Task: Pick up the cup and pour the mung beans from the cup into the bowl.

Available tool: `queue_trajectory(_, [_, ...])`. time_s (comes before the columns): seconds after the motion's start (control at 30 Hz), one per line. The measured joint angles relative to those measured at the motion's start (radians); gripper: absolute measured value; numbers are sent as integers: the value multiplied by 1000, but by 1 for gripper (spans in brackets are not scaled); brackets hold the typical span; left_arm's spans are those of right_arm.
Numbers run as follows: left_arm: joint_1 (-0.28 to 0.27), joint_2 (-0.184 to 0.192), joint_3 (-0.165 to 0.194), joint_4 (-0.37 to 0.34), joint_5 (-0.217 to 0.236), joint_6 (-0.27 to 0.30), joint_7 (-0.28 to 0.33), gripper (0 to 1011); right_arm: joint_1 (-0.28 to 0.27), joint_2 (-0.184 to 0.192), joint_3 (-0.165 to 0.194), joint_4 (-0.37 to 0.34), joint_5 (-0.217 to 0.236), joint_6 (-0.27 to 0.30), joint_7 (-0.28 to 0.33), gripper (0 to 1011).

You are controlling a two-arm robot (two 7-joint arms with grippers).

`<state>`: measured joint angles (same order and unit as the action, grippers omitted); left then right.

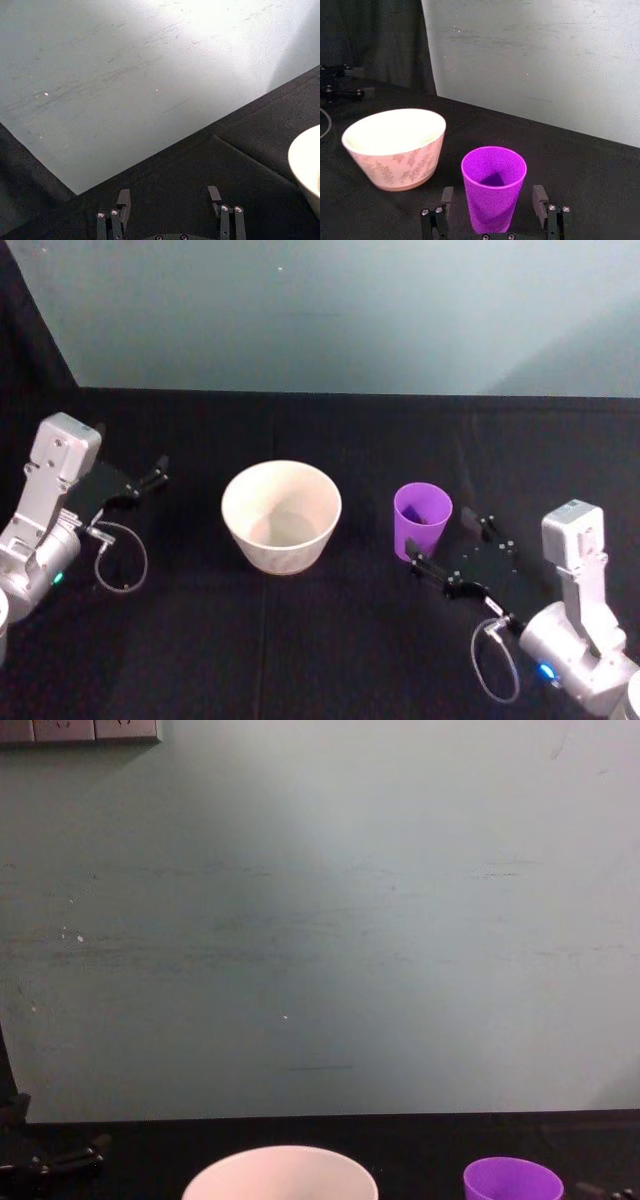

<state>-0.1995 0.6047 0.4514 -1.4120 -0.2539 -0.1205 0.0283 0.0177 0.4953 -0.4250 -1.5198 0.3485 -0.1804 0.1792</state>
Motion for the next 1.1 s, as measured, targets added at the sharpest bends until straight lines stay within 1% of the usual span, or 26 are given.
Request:
queue_trajectory(0.03, [0,0,0,0,0,0,0,1000,9,-12,0,11,-5,3,0,1003])
queue_trajectory(0.17, [0,0,0,0,0,0,0,1000,30,-37,-2,37,-19,11,0,1003])
queue_trajectory(0.43, [0,0,0,0,0,0,0,1000,67,-78,-2,76,-51,23,4,1003])
queue_trajectory(0.83, [0,0,0,0,0,0,0,1000,91,-118,9,110,-81,38,18,1003])
queue_trajectory(1.1, [0,0,0,0,0,0,0,1000,97,-143,21,123,-97,50,18,1003])
